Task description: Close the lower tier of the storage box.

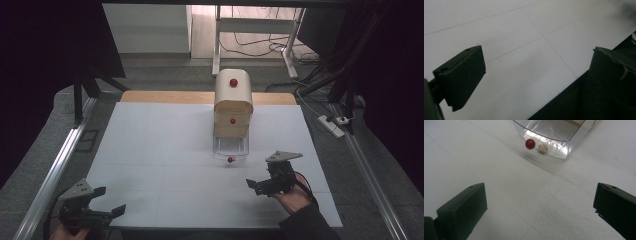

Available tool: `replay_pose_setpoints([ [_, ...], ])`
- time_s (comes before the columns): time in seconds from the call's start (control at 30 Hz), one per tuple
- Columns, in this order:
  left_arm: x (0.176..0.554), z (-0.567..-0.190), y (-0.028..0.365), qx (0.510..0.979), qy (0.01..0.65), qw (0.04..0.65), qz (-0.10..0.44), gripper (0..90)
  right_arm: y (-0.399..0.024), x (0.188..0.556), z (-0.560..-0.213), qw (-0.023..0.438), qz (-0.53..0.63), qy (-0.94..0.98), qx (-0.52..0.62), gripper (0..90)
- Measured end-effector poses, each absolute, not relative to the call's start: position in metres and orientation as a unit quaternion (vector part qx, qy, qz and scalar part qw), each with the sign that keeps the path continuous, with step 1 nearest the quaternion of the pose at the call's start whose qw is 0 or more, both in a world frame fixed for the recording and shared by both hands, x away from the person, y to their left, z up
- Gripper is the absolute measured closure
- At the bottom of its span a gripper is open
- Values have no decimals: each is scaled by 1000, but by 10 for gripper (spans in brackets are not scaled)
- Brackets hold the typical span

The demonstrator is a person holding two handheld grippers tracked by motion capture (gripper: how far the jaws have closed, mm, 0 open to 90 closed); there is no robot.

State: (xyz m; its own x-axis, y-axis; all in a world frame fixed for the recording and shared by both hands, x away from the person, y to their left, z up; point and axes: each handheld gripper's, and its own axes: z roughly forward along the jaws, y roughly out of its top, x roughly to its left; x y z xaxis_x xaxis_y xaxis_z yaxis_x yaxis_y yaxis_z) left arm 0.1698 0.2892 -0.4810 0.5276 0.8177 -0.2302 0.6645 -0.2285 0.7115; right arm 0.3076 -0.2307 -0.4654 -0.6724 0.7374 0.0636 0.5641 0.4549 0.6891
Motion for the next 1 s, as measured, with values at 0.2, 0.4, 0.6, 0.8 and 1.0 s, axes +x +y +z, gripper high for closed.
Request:
replay_pose_setpoints([
  [0.2, 170, -481, 289, 778, 476, 398, 96, 9, -226, 314, -467, 120, 349, 846, 385, 0],
  [0.4, 170, -481, 289, 778, 476, 398, 96, 9, -221, 320, -470, 120, 342, 850, 382, 0],
  [0.6, 170, -481, 289, 778, 477, 398, 95, 9, -215, 325, -473, 121, 336, 853, 380, 0],
  [0.8, 170, -481, 289, 778, 477, 399, 95, 9, -209, 330, -477, 121, 328, 857, 379, 0],
  [1.0, 170, -481, 289, 777, 477, 399, 95, 9, -204, 335, -482, 123, 323, 861, 374, 0],
])
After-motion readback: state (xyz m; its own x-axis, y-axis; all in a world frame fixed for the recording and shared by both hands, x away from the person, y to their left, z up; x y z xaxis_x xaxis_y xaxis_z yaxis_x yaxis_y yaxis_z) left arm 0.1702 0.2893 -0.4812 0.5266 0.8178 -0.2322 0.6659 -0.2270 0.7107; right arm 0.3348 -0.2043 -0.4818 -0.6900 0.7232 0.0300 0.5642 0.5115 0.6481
